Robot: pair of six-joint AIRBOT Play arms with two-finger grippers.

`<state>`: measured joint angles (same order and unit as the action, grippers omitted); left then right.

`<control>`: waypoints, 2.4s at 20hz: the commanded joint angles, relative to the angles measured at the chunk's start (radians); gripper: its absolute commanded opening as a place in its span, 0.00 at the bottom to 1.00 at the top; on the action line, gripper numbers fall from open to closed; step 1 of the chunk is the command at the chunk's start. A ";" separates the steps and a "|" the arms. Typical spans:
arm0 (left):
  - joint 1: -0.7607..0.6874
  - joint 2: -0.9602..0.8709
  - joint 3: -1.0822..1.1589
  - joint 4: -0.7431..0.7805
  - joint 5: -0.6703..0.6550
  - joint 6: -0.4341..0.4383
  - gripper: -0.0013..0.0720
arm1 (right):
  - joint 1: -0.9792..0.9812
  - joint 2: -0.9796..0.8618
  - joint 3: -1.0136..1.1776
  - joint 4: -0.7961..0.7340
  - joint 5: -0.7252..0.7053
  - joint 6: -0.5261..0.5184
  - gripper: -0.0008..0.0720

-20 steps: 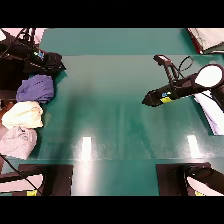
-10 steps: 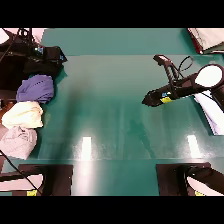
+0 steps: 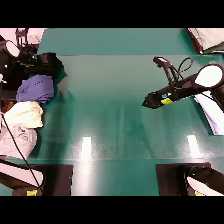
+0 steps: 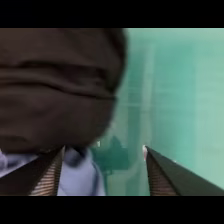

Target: Fold the shirts.

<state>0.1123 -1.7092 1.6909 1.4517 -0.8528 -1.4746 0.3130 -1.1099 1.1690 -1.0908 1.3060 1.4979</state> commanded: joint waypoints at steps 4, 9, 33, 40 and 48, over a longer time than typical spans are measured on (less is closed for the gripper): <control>0.025 -0.133 0.005 0.039 0.089 0.035 0.83 | 0.001 0.000 0.001 0.000 0.006 0.014 0.05; 0.025 -0.137 0.005 0.037 0.137 0.035 0.18 | 0.001 0.001 0.001 0.001 0.007 0.022 0.05; -0.369 0.420 0.248 -0.823 -0.460 0.349 0.06 | -0.280 0.001 0.637 -0.035 0.000 0.023 0.04; -0.529 0.207 0.010 -0.802 -0.363 0.288 0.06 | -0.290 0.001 0.627 -0.035 0.073 0.018 0.04; -0.249 0.227 -0.016 -0.665 -0.745 0.121 0.77 | -0.290 0.001 0.515 -0.035 0.107 -0.026 0.04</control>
<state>-0.2150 -1.5002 1.7061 0.6884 -1.4364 -1.2972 0.0235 -1.1095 1.7195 -1.1267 1.4086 1.4853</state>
